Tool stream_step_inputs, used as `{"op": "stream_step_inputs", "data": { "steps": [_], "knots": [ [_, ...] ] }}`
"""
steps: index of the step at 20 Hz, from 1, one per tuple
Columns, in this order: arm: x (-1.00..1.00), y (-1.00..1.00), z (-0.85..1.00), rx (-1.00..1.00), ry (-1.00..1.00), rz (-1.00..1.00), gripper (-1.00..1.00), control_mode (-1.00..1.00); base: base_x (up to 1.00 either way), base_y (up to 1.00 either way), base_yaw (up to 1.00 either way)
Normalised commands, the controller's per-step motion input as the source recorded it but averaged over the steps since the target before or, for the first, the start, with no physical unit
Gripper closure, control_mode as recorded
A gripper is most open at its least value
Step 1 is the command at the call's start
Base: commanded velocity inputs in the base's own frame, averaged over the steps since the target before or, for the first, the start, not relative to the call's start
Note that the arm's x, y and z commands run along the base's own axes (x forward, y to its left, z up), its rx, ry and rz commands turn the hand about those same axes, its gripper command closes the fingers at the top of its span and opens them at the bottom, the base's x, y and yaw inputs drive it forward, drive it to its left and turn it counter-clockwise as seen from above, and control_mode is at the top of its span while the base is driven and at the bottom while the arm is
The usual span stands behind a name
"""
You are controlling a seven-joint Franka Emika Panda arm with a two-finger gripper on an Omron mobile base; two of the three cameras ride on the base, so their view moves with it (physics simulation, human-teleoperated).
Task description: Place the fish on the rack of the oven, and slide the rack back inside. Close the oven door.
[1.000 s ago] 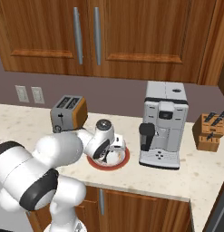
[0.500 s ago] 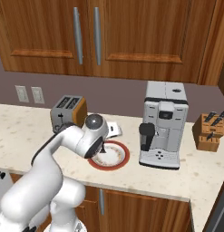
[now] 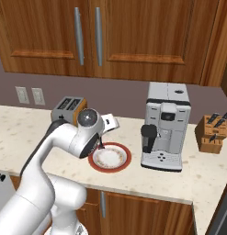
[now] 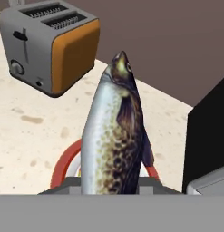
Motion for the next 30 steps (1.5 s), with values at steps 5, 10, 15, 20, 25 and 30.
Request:
{"op": "stream_step_inputs", "data": {
  "steps": [5,10,15,20,25,30],
  "knots": [
    [-0.16,0.03,0.16,-0.04,0.00,0.05,1.00,-1.00,0.00,0.00,0.00],
    [-0.12,0.01,0.00,-0.02,0.00,0.01,1.00,1.00,-0.54,0.14,0.11],
    [0.00,0.00,0.00,0.00,0.00,0.00,1.00,1.00,-0.45,0.24,0.22],
    [0.00,0.00,0.00,0.00,0.00,0.00,1.00,1.00,0.24,0.47,0.46],
    [0.00,0.00,0.00,0.00,0.00,0.00,1.00,1.00,0.41,0.50,0.69],
    [0.00,0.00,0.00,0.00,0.00,0.00,1.00,1.00,0.15,0.47,0.79]
  ]
}}
